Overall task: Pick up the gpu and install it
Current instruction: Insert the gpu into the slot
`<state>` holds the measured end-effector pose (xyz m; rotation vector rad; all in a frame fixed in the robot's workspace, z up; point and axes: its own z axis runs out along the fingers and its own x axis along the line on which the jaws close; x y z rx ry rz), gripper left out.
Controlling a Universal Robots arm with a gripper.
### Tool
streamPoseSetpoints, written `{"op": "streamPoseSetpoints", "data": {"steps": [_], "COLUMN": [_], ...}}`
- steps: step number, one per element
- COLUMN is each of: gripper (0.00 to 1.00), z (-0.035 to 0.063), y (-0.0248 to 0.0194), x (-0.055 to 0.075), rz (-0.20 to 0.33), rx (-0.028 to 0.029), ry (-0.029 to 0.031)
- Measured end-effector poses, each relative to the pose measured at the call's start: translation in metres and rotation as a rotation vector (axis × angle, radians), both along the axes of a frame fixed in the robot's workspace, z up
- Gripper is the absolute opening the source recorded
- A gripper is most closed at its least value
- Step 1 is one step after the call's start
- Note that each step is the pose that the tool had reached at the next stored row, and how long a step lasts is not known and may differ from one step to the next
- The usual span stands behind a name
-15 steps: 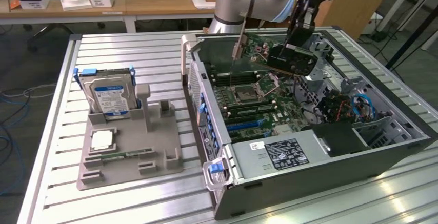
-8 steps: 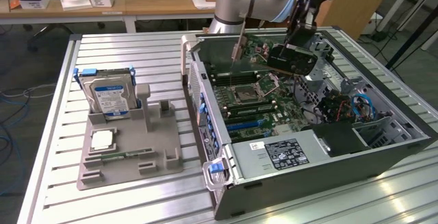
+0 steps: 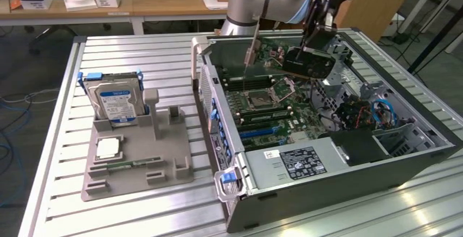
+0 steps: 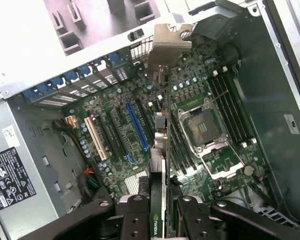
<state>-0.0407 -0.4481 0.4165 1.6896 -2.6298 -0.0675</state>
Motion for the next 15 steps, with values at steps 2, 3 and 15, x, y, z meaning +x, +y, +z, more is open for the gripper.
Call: {"op": "streamPoseSetpoints", "data": {"steps": [2, 3, 15], "gripper": [0.26, 0.26, 0.26], "z": [0.0, 0.0, 0.0], "y": [0.0, 0.0, 0.0], "x": [0.0, 0.0, 0.0], "rz": [0.015, 0.022, 0.095], "rx": [0.0, 0.0, 0.0], "ry": [0.0, 0.0, 0.0]}}
